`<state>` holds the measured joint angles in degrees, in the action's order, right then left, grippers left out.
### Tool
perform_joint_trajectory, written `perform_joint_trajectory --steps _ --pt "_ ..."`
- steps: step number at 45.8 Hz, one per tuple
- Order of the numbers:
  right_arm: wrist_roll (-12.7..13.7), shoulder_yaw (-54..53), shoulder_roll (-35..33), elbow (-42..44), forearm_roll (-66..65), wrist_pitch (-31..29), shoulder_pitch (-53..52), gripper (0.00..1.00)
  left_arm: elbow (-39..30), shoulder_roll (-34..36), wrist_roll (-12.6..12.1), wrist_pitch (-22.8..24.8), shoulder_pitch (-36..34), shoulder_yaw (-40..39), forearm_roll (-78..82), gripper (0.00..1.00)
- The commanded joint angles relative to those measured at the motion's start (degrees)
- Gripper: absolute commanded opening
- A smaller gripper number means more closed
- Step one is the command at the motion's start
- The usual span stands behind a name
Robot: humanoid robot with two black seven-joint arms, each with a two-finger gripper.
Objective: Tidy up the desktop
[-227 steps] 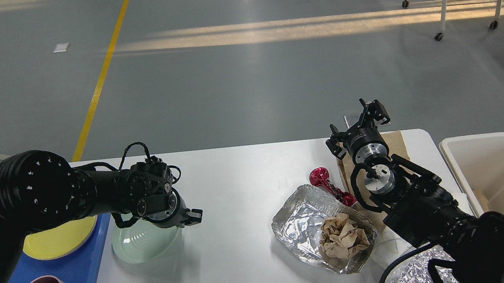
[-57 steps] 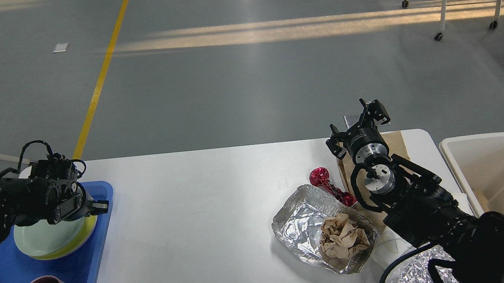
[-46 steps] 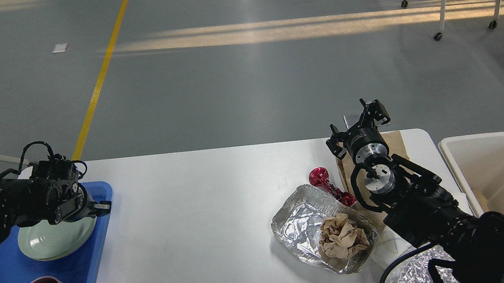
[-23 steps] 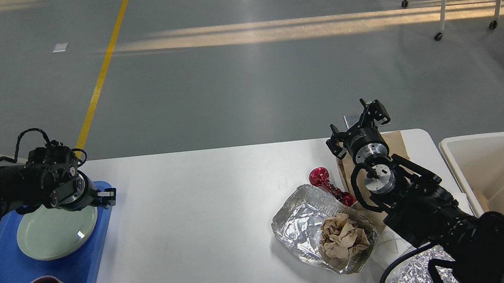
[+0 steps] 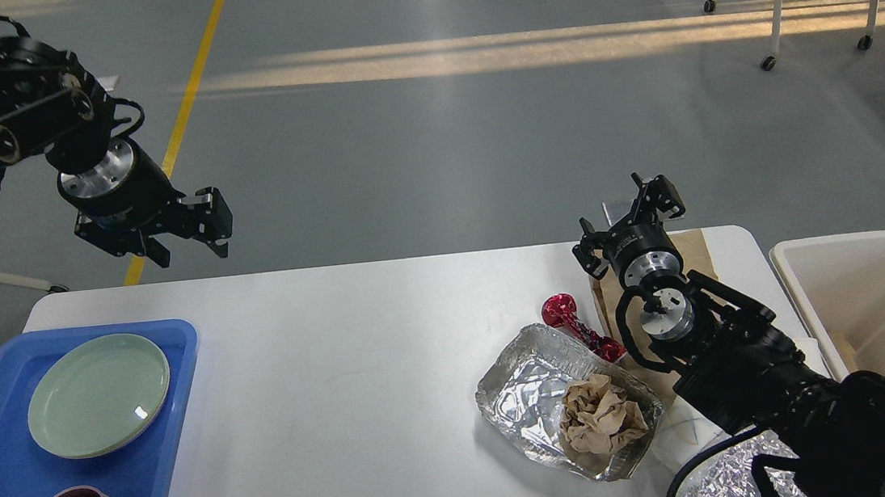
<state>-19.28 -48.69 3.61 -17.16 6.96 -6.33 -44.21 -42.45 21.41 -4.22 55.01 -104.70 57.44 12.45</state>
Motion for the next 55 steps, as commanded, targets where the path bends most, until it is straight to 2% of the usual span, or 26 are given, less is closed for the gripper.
perform_joint_trajectory --steps 1,11,21,26,32,36,43,55 --pt "0.03 0.00 -0.01 -0.07 -0.02 0.00 0.00 1.00 -6.14 2.14 0.01 -0.01 -9.45 -0.05 -0.85 0.69" --pt "-0.06 0.00 -0.01 0.02 -0.02 0.00 0.00 1.00 -16.08 7.50 -0.08 -0.01 -25.01 0.12 -0.76 0.69" --pt "0.03 0.00 -0.01 0.02 0.07 0.00 0.00 1.00 -20.74 10.49 0.09 -0.01 -38.46 -0.14 -0.93 0.69" --pt "0.03 0.00 -0.01 0.02 -0.02 0.00 0.00 1.00 -23.03 12.24 2.11 -0.01 -44.70 -0.05 -1.46 0.69" --pt "-0.06 0.00 -0.01 0.02 -0.02 0.00 0.00 1.00 -23.56 13.39 3.78 -0.01 -48.22 -0.05 -1.46 0.69" --pt "0.03 0.00 -0.01 0.02 -0.02 0.00 0.00 1.00 -23.56 13.13 3.78 -0.01 -48.05 -0.05 -1.46 0.69" --pt "0.03 0.00 -0.01 -0.07 -0.02 0.00 0.00 1.00 -21.54 11.20 3.52 -0.01 -41.73 -0.14 -1.46 0.69" --pt "0.03 0.00 0.08 0.02 -0.02 0.00 0.00 1.00 -6.26 4.61 3.52 -0.01 -21.00 -1.54 -2.16 0.69"
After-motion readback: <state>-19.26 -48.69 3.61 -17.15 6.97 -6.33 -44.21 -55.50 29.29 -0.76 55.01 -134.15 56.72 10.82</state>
